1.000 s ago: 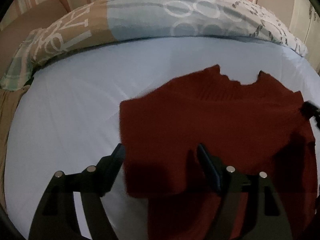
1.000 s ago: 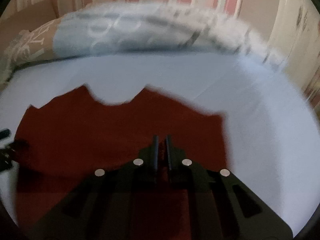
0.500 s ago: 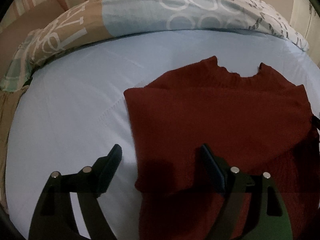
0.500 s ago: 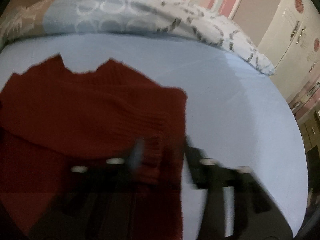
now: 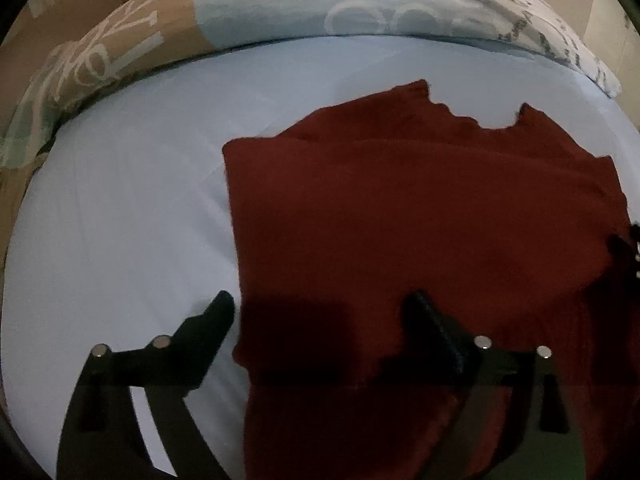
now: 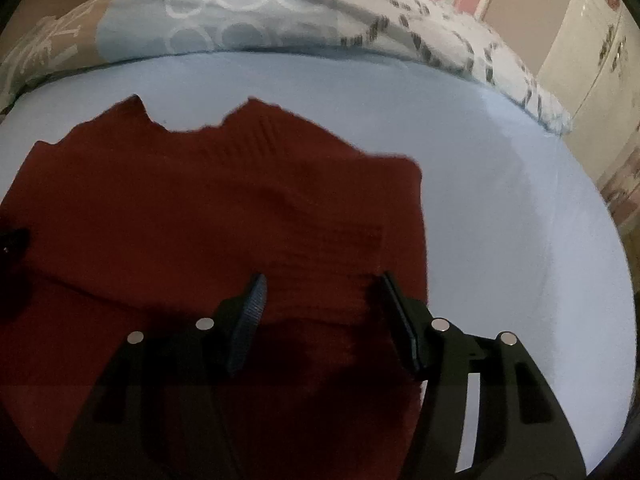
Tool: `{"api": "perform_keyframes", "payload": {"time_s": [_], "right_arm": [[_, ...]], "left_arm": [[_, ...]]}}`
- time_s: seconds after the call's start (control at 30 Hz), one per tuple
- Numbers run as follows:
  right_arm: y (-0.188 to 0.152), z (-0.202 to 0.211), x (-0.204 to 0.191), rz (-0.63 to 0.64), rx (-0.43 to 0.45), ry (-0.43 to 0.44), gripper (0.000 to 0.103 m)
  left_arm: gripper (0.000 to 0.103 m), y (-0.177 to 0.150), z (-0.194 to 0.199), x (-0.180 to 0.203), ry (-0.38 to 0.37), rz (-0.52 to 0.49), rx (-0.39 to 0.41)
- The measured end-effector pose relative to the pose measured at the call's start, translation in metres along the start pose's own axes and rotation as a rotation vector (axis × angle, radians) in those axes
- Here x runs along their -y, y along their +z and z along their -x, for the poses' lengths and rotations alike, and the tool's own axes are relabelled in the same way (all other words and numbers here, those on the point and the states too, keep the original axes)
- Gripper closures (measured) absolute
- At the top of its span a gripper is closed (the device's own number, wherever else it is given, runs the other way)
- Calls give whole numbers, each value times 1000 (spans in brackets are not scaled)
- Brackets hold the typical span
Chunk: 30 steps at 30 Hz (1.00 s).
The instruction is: Fold small clothes
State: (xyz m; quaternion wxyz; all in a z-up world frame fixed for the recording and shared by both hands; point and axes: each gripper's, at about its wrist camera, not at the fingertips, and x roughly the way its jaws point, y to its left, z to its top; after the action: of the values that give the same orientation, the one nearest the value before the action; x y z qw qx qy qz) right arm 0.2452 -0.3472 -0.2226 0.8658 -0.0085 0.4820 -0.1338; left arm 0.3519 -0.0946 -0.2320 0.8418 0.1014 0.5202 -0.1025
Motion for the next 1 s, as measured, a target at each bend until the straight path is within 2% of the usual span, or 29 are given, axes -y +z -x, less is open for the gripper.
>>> {"api": "perform_keyframes", "payload": {"time_s": [0.27,0.5,0.63,0.73,0.87,1.0], "right_arm": [[-3,-6,1,-27,-15,4,40],[-3,-12,5,-49,-25,-9,24],[-4,-14,8,-60,-28,-13,20],[-4,-16,12,-79,-39,-28,9],[-5,-18,20,-121,-58,1,6],[-4,-18,17,-102,-50,-21,3]], "left_arm": [[7,0,-2,0,11,17,-12],[2,3,-7,0,27,22,-15],[2,2,-6,0,28,30,-17],[2,2,-6,1,33,23,-19],[2,3,-6,2,41,5,-21],[2,4,-5,-1,29,9,-39]]}}
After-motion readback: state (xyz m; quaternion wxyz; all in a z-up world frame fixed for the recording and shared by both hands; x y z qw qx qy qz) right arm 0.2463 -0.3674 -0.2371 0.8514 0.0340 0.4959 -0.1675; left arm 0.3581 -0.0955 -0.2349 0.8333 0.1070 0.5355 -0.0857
